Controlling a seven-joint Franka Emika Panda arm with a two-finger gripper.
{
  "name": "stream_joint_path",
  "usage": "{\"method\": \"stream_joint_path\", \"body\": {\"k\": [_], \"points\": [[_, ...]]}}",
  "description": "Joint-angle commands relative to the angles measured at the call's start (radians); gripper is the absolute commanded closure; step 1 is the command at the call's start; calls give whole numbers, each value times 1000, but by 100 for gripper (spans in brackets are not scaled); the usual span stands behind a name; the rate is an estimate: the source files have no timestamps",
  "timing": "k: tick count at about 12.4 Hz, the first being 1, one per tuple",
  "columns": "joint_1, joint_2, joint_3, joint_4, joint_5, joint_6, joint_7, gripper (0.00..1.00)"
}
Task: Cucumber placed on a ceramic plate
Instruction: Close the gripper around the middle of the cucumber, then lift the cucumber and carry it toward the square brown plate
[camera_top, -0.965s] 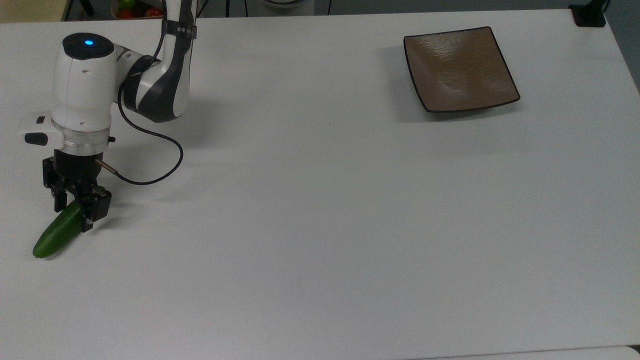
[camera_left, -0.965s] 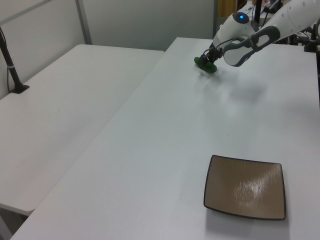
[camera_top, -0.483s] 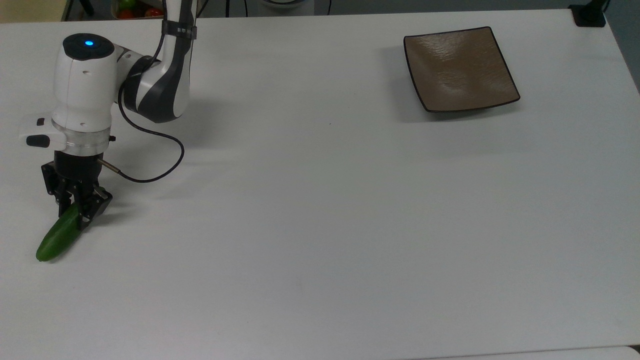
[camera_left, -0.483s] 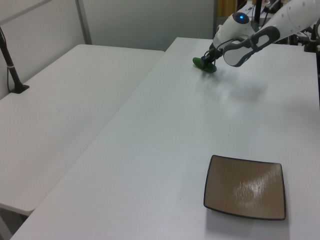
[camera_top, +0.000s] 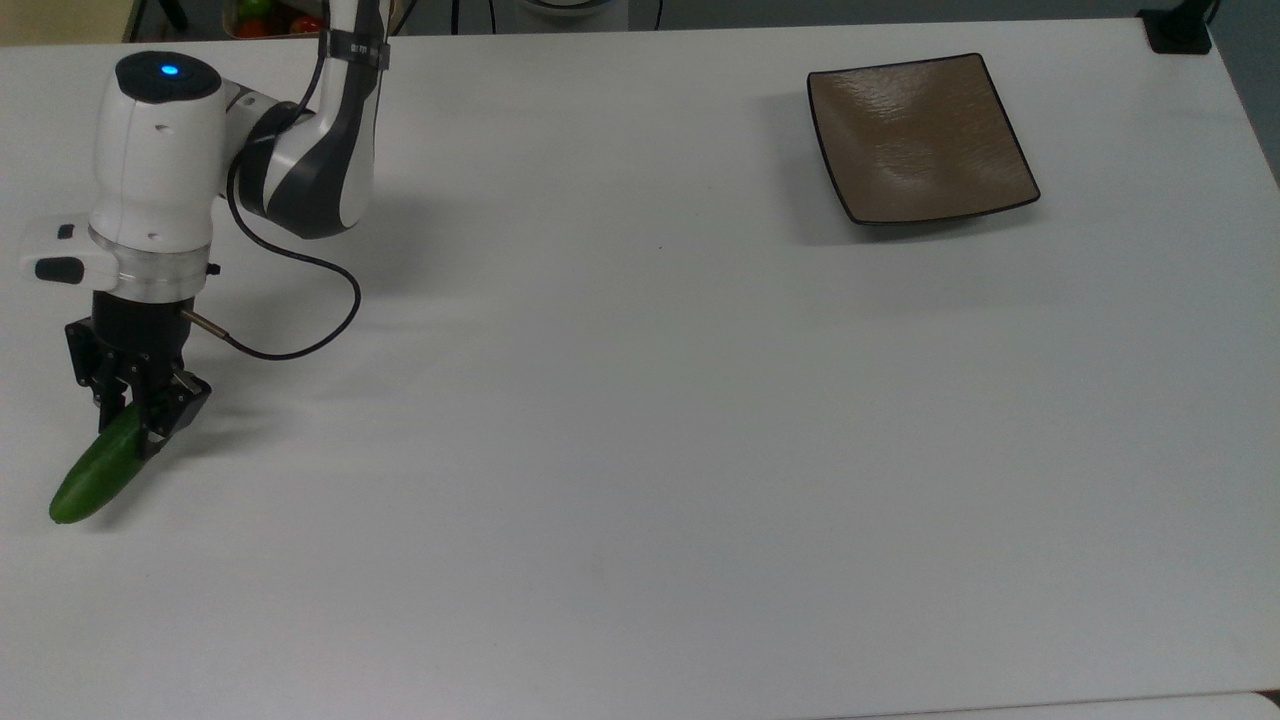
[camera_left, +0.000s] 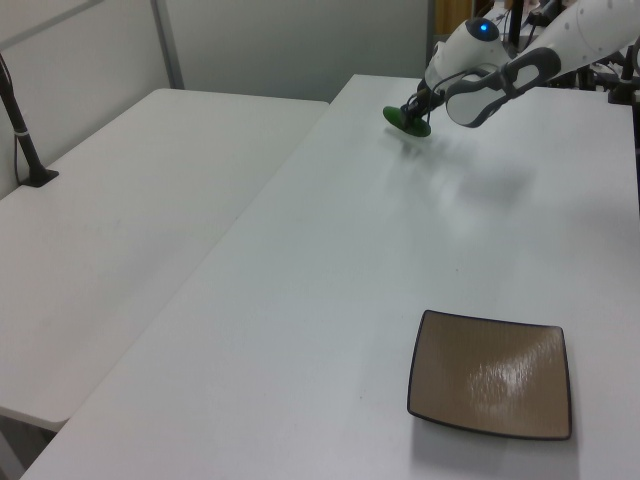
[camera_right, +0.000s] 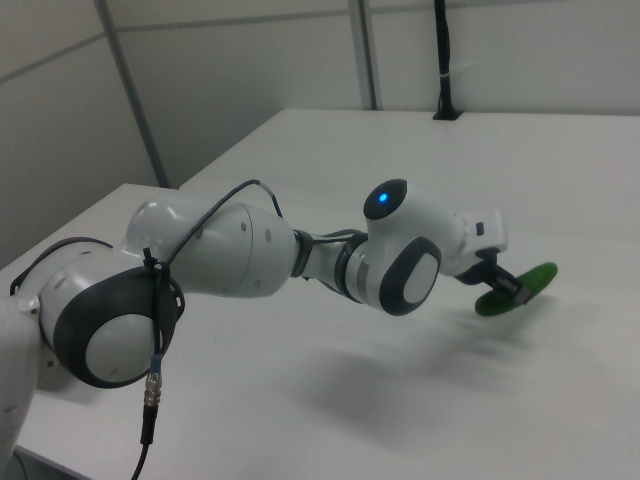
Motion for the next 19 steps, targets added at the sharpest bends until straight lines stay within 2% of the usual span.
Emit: {"method": "stream_joint_path", "body": {"k": [1,3,6,9,11,16,19], "points": [[14,-127,2,-87,-4,3,-2,70],[36,-199,7,-112,-1,-58,-1,70],[94,-320,19,-113,2,-327,1,70],[108,-422,85,-121,15,-548,2,70],[134,-468,102,-121,60,-660,-4,70],[235,-584,117,-185,99,-837,-7,70],[283,-637,149,-205,169,-952,-30,70]]}}
